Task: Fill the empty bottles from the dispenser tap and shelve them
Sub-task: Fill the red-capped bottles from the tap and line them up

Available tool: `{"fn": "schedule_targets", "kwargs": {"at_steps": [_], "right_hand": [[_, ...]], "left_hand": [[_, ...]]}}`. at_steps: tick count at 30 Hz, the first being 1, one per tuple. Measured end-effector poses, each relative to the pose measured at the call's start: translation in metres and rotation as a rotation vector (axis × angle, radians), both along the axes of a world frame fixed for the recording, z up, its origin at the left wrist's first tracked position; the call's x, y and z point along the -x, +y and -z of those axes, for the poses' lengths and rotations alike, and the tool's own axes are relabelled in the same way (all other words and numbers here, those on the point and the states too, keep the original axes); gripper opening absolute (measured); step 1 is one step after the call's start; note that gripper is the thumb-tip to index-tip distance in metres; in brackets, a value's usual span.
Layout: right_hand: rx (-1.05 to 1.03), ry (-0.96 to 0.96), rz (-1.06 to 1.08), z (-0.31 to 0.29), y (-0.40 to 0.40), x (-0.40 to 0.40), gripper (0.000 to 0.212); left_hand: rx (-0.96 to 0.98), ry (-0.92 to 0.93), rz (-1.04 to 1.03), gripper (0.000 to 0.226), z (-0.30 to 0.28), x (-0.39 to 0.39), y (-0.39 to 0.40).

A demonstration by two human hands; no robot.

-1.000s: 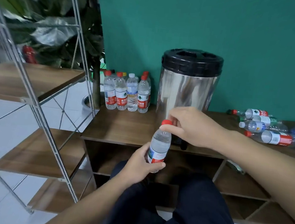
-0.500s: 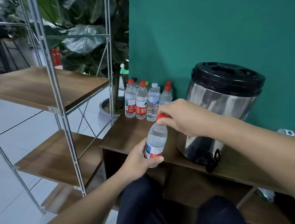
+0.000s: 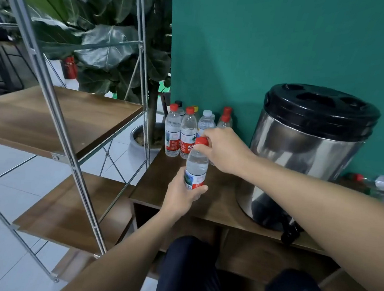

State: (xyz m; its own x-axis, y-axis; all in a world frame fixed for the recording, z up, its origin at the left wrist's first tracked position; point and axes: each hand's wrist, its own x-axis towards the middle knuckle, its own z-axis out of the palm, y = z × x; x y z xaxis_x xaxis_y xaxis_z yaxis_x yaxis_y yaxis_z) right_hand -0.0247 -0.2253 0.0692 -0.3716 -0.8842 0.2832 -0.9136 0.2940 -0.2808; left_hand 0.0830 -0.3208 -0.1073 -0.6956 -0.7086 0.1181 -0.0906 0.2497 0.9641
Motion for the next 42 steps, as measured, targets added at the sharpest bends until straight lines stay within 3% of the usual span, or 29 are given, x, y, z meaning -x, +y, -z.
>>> {"fn": "schedule_targets", "kwargs": {"at_steps": [10,16,19,21,23,29,33,42], "right_hand": [[0.063,-0.241,0.041,0.031,-0.004,0.015,0.018],[0.118,-0.346,0.067,0.039,0.025,0.004,0.029],[0.191,-0.393,0.062,0.052,0.051,-0.003,0.017],[0.238,-0.413,0.064,0.059,0.073,-0.007,0.01],[0.269,-0.434,0.053,0.063,0.098,-0.01,0.014],[0.407,-0.498,0.11,0.057,0.204,-0.003,0.026],[0.512,-0.506,0.229,0.064,0.285,0.029,0.021],[0.626,-0.546,0.554,0.111,0.418,0.147,0.022]], "left_hand": [[0.032,-0.021,0.027,0.077,0.022,0.005,-0.019],[0.123,-0.089,-0.054,0.103,0.02,-0.019,-0.012],[0.324,-0.078,-0.239,0.071,0.008,-0.039,0.007],[0.493,-0.03,-0.207,0.034,-0.006,-0.048,0.029],[0.588,0.01,-0.094,0.014,-0.025,-0.048,0.057],[0.463,0.156,0.163,0.019,-0.081,-0.005,0.149],[0.347,0.191,0.29,0.021,-0.098,0.043,0.21],[0.329,-0.017,0.469,0.029,-0.085,0.192,0.334]]}}
